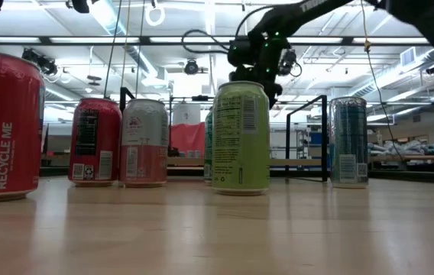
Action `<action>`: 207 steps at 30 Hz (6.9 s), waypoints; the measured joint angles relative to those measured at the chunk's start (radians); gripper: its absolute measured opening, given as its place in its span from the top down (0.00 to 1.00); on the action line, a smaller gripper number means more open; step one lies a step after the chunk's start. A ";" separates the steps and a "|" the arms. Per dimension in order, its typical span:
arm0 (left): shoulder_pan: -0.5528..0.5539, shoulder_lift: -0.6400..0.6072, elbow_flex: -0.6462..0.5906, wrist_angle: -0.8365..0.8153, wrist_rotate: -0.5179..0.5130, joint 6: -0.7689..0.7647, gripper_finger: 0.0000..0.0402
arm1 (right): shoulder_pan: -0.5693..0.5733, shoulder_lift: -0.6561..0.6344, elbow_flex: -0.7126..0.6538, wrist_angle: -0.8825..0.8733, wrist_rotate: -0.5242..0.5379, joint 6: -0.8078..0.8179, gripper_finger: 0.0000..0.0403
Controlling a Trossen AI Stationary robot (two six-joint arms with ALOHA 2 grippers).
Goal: Place canned beverage on shelf
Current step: Put the right red soda can on the shelf, then put the red soda can on the shelf aligned with the red soda can
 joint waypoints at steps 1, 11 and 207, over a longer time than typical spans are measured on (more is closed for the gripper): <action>0.000 -0.001 0.000 0.000 0.000 0.000 0.49 | -0.008 0.017 0.018 -0.006 0.000 -0.007 0.17; 0.000 -0.001 0.000 -0.004 0.000 -0.001 0.49 | -0.069 0.086 0.056 -0.052 0.000 -0.041 0.17; -0.001 -0.001 0.001 -0.045 -0.057 -0.009 0.49 | 0.148 -0.098 0.176 -0.032 0.195 0.132 0.01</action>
